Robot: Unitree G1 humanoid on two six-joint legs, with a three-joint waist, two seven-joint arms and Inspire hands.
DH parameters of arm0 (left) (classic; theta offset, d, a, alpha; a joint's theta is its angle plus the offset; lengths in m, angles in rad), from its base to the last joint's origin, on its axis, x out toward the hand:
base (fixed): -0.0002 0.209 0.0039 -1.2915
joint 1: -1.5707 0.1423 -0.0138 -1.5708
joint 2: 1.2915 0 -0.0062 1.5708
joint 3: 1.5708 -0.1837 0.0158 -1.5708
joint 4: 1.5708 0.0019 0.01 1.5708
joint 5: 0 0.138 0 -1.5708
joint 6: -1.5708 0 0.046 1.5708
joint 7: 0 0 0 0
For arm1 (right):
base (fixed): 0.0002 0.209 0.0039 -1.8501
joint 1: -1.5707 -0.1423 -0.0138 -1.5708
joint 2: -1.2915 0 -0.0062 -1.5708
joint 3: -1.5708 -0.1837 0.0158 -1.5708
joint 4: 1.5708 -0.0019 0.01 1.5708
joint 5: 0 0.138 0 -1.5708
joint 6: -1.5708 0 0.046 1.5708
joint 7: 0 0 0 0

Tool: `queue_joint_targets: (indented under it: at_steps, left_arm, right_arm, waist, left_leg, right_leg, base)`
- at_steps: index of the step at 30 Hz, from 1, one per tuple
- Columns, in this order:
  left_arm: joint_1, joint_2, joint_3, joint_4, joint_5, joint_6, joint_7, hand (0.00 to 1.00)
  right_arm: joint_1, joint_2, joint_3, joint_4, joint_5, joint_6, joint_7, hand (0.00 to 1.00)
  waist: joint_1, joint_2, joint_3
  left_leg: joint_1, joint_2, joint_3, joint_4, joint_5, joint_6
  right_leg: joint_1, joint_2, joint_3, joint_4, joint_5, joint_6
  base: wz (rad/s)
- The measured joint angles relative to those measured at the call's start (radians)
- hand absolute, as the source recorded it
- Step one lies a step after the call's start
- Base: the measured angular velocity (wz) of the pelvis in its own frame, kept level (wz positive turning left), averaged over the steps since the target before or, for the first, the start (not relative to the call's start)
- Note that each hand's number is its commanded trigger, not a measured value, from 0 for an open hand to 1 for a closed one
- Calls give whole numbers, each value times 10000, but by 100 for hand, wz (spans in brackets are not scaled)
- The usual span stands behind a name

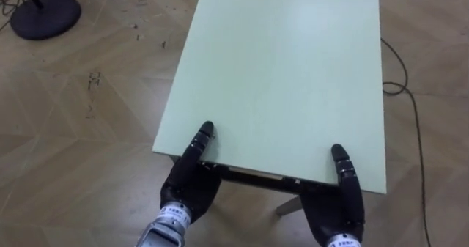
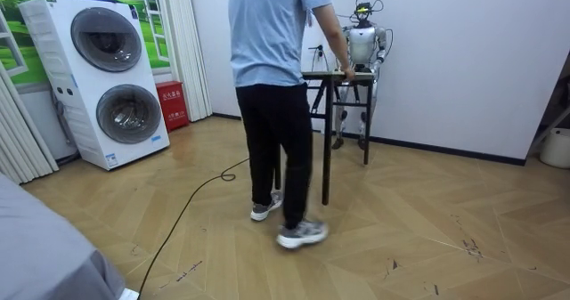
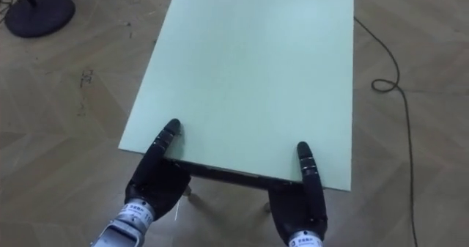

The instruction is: Move table with human

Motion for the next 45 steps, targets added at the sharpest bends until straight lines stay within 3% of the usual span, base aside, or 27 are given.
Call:
queue_joint_targets:
  at_steps: [4, 8, 11, 13, 14, 15, 16, 18, 19, 23, 26, 28, 32, 34, 35, 36, 37, 38, 40, 41, 43, 44, 45]
  left_arm:
    - [178, -67, 31, 5, 34, 2, 0, 100]
    - [321, -122, 84, 1, 49, 5, -33, 100]
    - [359, -249, 157, 1, 118, 17, -32, 100]
    - [289, -250, 141, -3, 154, 17, -33, 100]
    - [246, -191, 138, -6, 148, 19, -33, 100]
    - [191, -182, 147, -8, 128, 18, -40, 100]
    - [132, -227, 116, -7, 132, 23, -47, 100]
    - [137, -326, 100, -6, 206, 23, -65, 100]
    - [168, -359, 106, -6, 210, 21, -65, 100]
    - [323, -504, 142, -6, 206, 18, -78, 100]
    - [365, -540, 152, -6, 194, 19, -77, 100]
    - [459, -565, 155, -6, 162, 18, -69, 100]
    - [475, -580, 165, 5, 156, 18, -21, 100]
    - [486, -581, 165, 15, 155, 13, -22, 100]
    - [488, -585, 160, 16, 154, 13, -22, 100]
    - [486, -588, 151, 16, 152, 2, -22, 100]
    - [488, -607, 140, 20, 152, -11, -22, 100]
    - [493, -636, 131, 21, 151, -24, -24, 100]
    - [566, -626, 62, 21, 153, -157, -36, 100]
    - [589, -604, 21, 20, 157, -187, -36, 100]
    - [583, -573, -198, 27, 208, -221, -16, 100]
    - [583, -545, -245, 31, 208, -222, -16, 100]
    - [585, -411, -267, 32, 73, -215, -15, 100]
  right_arm:
    - [8, 6, 20, 147, 6, 20, 3, 100]
    - [-23, -1, -81, 301, -31, 115, 96, 100]
    - [-38, -6, -71, 309, -37, 97, 96, 100]
    - [-62, -23, -77, 291, -36, 9, 138, 100]
    - [-86, -53, -76, 275, -36, -1, 156, 100]
    - [-162, -100, -54, 271, -36, 5, 172, 100]
    - [-183, -127, -77, 244, -37, -4, 214, 100]
    - [-181, -147, -125, 212, -41, -52, 230, 100]
    - [-184, -158, -222, 213, -83, -27, 230, 100]
    - [-239, -244, -261, 214, -127, 106, 214, 100]
    - [-238, -231, -309, 214, -157, 150, 198, 100]
    - [-238, -264, -314, 214, -316, 144, 167, 100]
    - [-237, -285, -307, 214, -353, 152, 34, 100]
    - [-236, -278, -240, 214, -353, 149, -22, 100]
    - [-235, -278, -220, 215, -353, 136, -22, 100]
    - [-229, -285, -206, 220, -347, 126, -22, 100]
    - [-214, -280, -201, 227, -339, 105, -20, 100]
    - [-211, -279, -217, 228, -341, 100, -20, 100]
    - [-160, -261, -157, 225, -348, 101, -15, 100]
    - [-95, -215, -160, 224, -353, 94, -3, 100]
    - [173, -85, -165, 214, -345, -119, 191, 100]
    - [209, -114, -172, 210, -328, -145, 234, 100]
    - [220, -193, -142, 207, -284, -191, 246, 100]
  waist:
    - [22, 8, 8]
    - [34, 12, 10]
    - [253, 40, 23]
    - [236, 57, 14]
    - [185, 69, 10]
    - [-12, 107, 1]
    - [-123, 205, 2]
    - [-83, 335, 9]
    - [-50, 380, -4]
    - [95, 537, 8]
    - [64, 516, 26]
    - [105, 504, 34]
    - [307, 479, 65]
    - [375, 442, 89]
    - [365, 440, 99]
    - [340, 415, 132]
    - [296, 447, 171]
    - [264, 465, 183]
    - [156, 571, 209]
    - [-4, 579, 205]
    - [-611, 561, 195]
    - [-706, 552, 190]
    - [-768, 514, 177]
  left_leg:
    - [-39, 11, -699, -4, 75, -84]
    - [-221, 34, -1121, 102, 165, -178]
    - [-265, 38, -1384, -70, 399, -299]
    - [-314, -21, -1403, -519, 865, -372]
    - [-341, -21, -1329, -642, 1000, -378]
    - [-429, 43, -810, -877, 1283, -349]
    - [-508, 186, 101, -1024, 1558, -255]
    - [-485, 301, 801, -1212, 1814, -191]
    - [-493, 341, 934, -1207, 1857, -194]
    - [-627, 350, 1024, -927, 1829, -156]
    - [-834, 213, 953, -636, 1684, 72]
    - [-911, -23, 794, -526, 1573, 240]
    - [-921, -222, 813, -383, 1359, 542]
    - [-906, -517, 654, -227, 1187, 803]
    - [-911, -600, 535, -138, 1117, 865]
    - [-949, -782, 287, 82, 906, 989]
    - [-989, -927, -90, 393, 671, 1094]
    - [-1008, -959, -263, 513, 565, 1146]
    - [-1066, -1258, -1267, 605, 541, 1262]
    - [-1062, -1384, -1600, 604, 570, 1289]
    - [-1037, -1912, -2750, 622, 682, 1366]
    - [-1031, -2010, -2881, 622, 701, 1394]
    - [-1016, -2228, -3123, 626, 714, 1394]
  right_leg:
    - [394, -5, -595, -139, -34, -12]
    - [637, -79, -1169, -123, -233, -102]
    - [876, -100, -1625, -189, -321, -152]
    - [1139, -99, -2038, -535, -349, -201]
    - [1207, -103, -2216, -670, -351, -205]
    - [1346, -157, -2627, -821, -394, -278]
    - [1422, -252, -3129, -827, -409, -302]
    - [1567, -297, -3578, -849, -440, -343]
    - [1613, -305, -3783, -827, -507, -402]
    - [1708, -476, -4259, -675, -722, -453]
    - [1676, -835, -4547, -59, -1033, -266]
    - [1583, -1159, -4611, 456, -1212, -87]
    - [1506, -1735, -4658, 1327, -1255, -14]
    - [1217, -2370, -4317, 2535, -1256, -12]
    - [1162, -2514, -4173, 2830, -1255, -12]
    - [910, -2767, -3606, 3591, -1205, 31]
    - [513, -2844, -2713, 4300, -1047, 47]
    - [306, -2734, -2188, 4459, -1150, 75]
    - [-364, -1714, -580, 4003, -1724, 146]
    - [-434, -1449, -379, 3755, -1735, 164]
    - [-800, -725, 611, 2786, -1663, 121]
    - [-938, -572, 874, 2559, -1589, 89]
    - [-1189, -299, 1455, 2023, -1352, 51]
  base:
    - [39]
    - [55]
    - [56]
    - [90]
    - [113]
    - [126]
    - [121]
    - [79]
    - [48]
    - [32]
    - [44]
    - [30]
    - [30]
    - [46]
    - [52]
    - [63]
    - [62]
    - [56]
    - [70]
    - [131]
    - [162]
    - [123]
    - [92]
